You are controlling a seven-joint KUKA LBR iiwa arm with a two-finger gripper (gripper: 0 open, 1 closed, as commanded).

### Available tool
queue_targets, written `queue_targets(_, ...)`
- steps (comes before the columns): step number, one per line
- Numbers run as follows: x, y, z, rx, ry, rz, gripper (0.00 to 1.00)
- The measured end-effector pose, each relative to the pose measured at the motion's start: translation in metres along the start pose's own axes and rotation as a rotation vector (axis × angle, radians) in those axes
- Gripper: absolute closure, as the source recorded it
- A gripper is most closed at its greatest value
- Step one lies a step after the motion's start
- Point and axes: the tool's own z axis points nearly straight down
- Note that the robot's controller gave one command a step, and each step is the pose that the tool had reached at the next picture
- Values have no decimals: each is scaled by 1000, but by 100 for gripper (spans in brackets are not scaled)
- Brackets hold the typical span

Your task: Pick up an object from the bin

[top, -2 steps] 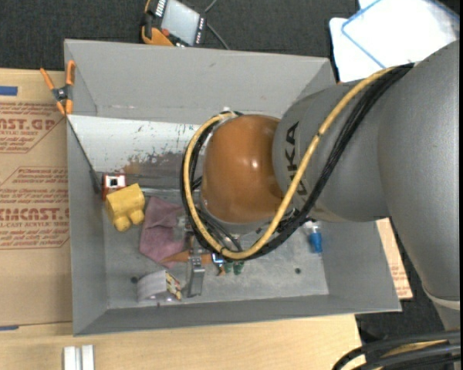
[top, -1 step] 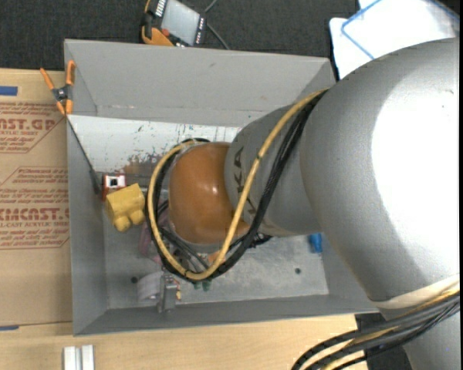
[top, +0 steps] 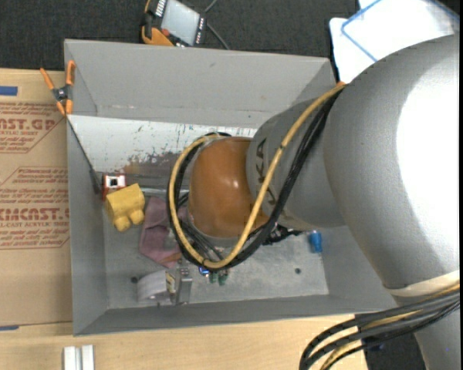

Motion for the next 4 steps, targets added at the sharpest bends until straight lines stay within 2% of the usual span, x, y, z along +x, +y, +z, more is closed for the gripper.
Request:
queue_targets(1,5,6,31,-3,2,-350,100)
queue_targets(4,5,6,31,-4,2,-350,100)
